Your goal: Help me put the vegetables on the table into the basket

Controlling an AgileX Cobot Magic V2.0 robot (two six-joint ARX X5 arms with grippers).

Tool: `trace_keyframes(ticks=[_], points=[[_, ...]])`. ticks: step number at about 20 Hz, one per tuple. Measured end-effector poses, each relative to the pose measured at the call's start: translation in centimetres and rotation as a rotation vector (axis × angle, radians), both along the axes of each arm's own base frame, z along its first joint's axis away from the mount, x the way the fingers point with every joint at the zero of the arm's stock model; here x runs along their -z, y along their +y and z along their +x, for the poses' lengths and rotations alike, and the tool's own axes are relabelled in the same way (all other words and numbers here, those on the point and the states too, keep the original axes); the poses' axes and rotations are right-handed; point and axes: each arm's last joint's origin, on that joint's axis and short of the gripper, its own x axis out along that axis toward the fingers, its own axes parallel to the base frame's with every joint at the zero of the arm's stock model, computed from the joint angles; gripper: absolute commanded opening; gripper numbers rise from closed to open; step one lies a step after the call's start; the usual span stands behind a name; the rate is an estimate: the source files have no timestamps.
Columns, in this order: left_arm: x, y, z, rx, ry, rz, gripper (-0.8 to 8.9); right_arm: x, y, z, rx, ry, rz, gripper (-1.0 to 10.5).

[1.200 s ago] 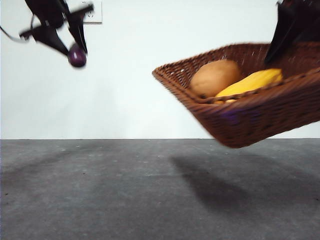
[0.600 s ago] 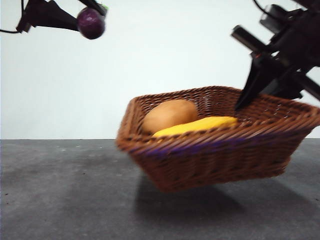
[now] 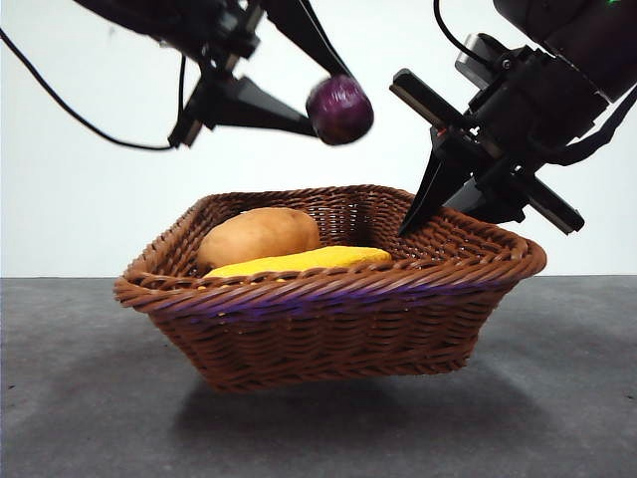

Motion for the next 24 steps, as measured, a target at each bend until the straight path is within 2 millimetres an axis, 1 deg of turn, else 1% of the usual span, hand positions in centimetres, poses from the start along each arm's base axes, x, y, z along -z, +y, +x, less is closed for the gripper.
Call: trace_keyframes(ticks=[4, 6, 7, 9, 10, 19, 22, 24], points=[[3.2, -1.1, 1.4, -0.04, 0.137, 0.038, -0.08, 0.0, 0.0, 0.0, -0.002, 0.002, -0.002, -0.1], [3.8, -1.3, 1.7, -0.057, 0.171, 0.04, 0.08, 0.1, 0.0, -0.1, -0.007, 0.005, -0.01, -0.1], [3.8, -1.3, 1.7, -0.059, 0.172, 0.038, 0.78, 0.1, 0.0, -0.1, -0.01, 0.004, -0.017, -0.1], [3.8, -1.3, 1.7, -0.062, 0.174, 0.033, 3.7, 0.3, -0.1, -0.2, -0.009, 0.013, -0.044, -0.1], [3.8, -1.3, 1.7, -0.062, 0.174, 0.033, 4.12, 0.4, -0.2, -0.2, -0.011, 0.013, -0.054, -0.1], [3.8, -1.3, 1.6, -0.044, 0.188, 0.026, 4.09, 0.3, -0.1, -0.2, -0.02, 0.009, -0.054, -0.1], [2.4, -1.5, 1.9, 0.003, 0.173, -0.025, 4.09, 0.3, -0.1, -0.3, -0.033, 0.01, -0.049, -0.1], [0.5, -0.8, 2.0, 0.016, 0.13, -0.059, 4.07, 0.3, -0.1, -0.3, -0.035, 0.009, -0.048, -0.1]])
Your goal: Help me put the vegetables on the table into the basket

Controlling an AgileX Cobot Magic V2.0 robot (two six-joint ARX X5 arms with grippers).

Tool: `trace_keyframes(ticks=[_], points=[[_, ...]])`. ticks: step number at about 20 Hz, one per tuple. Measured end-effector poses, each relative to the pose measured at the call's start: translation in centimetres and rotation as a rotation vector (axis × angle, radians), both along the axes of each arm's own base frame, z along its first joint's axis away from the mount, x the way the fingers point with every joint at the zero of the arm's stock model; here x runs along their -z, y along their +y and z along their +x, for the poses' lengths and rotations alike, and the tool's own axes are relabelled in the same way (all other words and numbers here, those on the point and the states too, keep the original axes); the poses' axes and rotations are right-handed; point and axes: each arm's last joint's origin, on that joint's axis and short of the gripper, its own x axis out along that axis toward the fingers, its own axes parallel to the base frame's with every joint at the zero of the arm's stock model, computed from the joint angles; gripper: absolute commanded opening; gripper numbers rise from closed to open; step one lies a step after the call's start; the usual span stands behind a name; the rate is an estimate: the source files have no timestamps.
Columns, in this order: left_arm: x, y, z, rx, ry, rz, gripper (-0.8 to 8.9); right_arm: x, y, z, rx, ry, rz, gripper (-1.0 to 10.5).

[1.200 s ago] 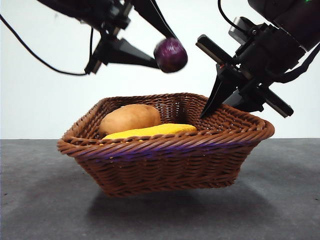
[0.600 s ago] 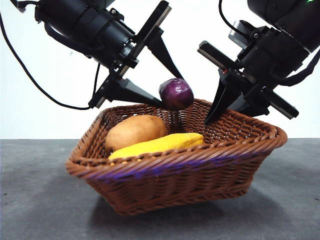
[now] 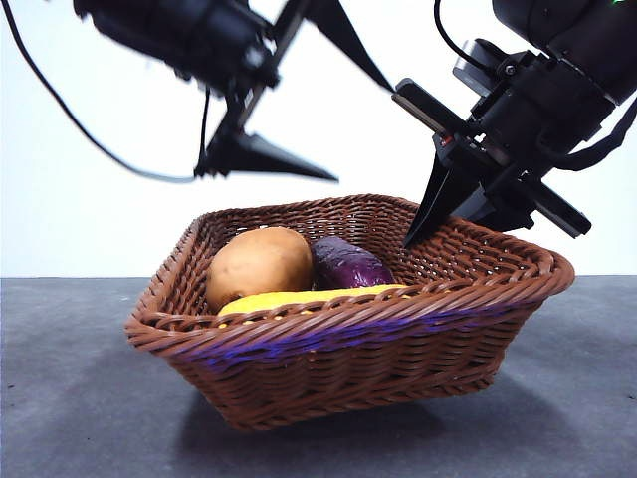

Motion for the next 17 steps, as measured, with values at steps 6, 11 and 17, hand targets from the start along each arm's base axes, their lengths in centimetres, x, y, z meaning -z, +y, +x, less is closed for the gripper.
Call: trace_keyframes(ticks=[6, 11, 17], points=[[-9.7, 7.2, -2.6, -0.078, -0.305, 0.017, -0.09, -3.9, -1.1, 2.1, 0.015, -0.036, 0.037, -0.1], [-12.9, 13.9, -8.0, -0.253, -0.525, 0.274, -0.07, -11.1, -4.9, 4.3, 0.068, -0.116, -0.04, -0.1], [-13.4, 16.6, -11.6, -0.245, -0.624, 0.424, -0.08, -12.0, -12.4, 5.2, 0.173, -0.082, -0.102, -0.1]])
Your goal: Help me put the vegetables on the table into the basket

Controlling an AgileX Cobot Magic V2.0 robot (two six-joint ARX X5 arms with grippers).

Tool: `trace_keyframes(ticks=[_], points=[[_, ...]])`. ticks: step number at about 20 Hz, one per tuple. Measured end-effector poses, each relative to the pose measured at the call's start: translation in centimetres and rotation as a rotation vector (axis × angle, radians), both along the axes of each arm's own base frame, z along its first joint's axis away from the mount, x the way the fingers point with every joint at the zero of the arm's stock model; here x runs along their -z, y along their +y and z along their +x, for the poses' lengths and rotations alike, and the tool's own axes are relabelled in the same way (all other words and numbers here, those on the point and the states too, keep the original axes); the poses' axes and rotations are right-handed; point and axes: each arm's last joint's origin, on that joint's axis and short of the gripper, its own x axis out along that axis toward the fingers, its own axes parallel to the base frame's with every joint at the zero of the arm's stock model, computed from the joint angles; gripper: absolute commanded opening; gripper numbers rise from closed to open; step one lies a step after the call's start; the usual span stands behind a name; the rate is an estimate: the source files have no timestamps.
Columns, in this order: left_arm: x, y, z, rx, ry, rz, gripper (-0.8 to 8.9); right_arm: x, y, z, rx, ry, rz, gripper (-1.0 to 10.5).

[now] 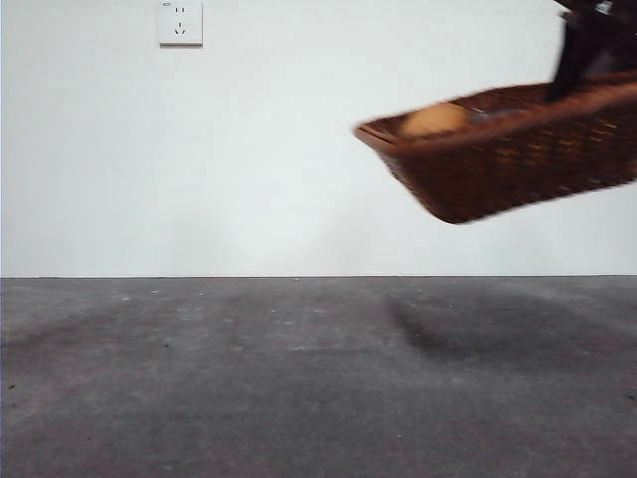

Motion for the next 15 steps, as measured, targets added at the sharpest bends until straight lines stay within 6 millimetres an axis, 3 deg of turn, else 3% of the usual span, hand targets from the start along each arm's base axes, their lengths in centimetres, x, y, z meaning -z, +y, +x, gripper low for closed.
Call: trace_keyframes(ticks=[3, 10, 15], points=[[0.0, 0.0, -0.4, 0.015, -0.01, 0.015, -0.08, 2.0, -2.3, 1.6, 0.009, 0.045, 0.011, -0.1], [0.3, 0.1, -0.6, 0.019, 0.025, 0.028, -0.08, 10.4, -2.9, 6.2, -0.036, 0.246, -0.018, -0.1], [0.3, 0.1, -0.5, 0.016, 0.026, 0.031, -0.08, 13.1, -3.1, 7.2, -0.026, 0.308, -0.039, -0.1]])
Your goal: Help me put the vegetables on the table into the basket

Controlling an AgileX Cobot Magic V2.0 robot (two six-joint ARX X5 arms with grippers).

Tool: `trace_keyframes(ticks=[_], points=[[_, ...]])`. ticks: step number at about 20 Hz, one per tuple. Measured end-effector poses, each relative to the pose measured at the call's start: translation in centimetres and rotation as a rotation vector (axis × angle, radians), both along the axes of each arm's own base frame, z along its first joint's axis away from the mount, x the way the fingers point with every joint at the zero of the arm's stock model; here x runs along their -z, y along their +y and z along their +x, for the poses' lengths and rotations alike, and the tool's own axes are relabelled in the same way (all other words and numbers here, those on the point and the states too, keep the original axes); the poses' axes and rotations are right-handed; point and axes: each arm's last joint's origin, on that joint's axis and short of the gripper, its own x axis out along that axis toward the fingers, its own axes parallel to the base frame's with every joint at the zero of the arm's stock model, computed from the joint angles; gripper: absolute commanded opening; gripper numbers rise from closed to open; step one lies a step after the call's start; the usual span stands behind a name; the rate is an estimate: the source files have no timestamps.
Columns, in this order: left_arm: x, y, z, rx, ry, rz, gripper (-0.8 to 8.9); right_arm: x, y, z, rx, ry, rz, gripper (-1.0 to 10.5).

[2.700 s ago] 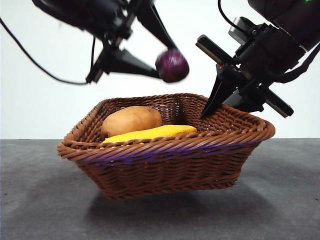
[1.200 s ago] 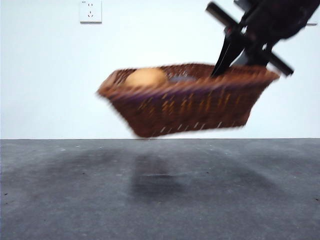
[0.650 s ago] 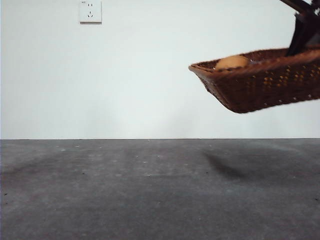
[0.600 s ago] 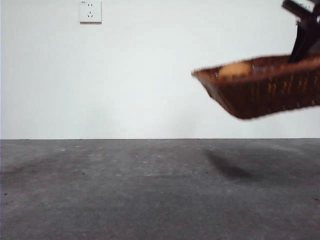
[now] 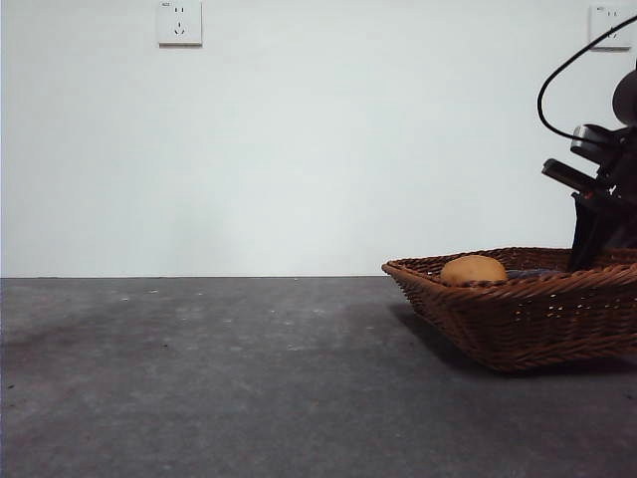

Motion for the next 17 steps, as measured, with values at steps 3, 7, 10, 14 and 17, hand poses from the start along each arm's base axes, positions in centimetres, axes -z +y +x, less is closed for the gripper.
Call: trace_keyframes(ticks=[3, 7, 10, 14, 17], points=[[0.1, 0.0, 0.3, -0.002, 0.006, 0.003, -0.08, 1.6, 0.0, -0.7, 0.008, 0.033, 0.002, -0.1], [0.3, -0.1, 0.9, -0.002, 0.019, 0.005, -0.08, 2.0, 0.0, -1.0, 0.011, 0.021, 0.001, -0.1], [0.4, -0.1, 1.0, -0.002, 0.022, 0.006, -0.08, 2.0, 0.0, -0.9, 0.011, 0.012, 0.0, 1.2], [0.4, -0.1, 1.0, -0.002, 0.022, 0.006, -0.08, 2.1, 0.1, -1.2, 0.011, 0.026, -0.009, 2.9], [0.4, -0.1, 1.0, -0.002, 0.022, 0.006, -0.08, -2.1, 0.1, -1.4, 0.028, -0.087, -0.056, 2.8]])
